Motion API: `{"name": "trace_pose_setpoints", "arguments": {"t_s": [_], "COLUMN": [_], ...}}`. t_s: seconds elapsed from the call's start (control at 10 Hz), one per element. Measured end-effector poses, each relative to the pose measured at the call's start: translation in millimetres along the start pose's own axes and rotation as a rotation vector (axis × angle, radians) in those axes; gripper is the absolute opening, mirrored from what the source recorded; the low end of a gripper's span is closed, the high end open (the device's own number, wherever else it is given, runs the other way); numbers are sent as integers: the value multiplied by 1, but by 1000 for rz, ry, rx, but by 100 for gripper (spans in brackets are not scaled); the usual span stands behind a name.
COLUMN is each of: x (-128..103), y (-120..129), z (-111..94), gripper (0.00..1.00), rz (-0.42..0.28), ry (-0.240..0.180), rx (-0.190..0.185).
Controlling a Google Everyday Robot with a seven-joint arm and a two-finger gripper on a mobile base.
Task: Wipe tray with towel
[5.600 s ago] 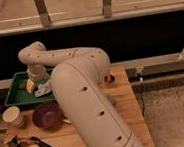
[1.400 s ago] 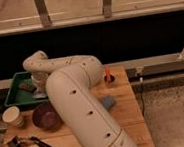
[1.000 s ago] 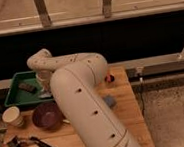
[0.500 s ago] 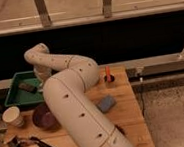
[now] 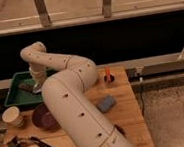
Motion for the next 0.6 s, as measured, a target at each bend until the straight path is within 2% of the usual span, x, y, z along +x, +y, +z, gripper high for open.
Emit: {"name": "trace_pose_setpoints", "arguments": {"t_s": [0.2, 0.3, 0.4, 0.6], "x": [1, 9, 23, 56], "y": [33, 46, 54, 48], "z": [-10, -15, -21, -26], "gripper": [0, 0, 0, 0], "rz": [-54, -62, -48, -1], "ry": [-19, -30, -46, -41], "rx": [-27, -44, -74, -136]}}
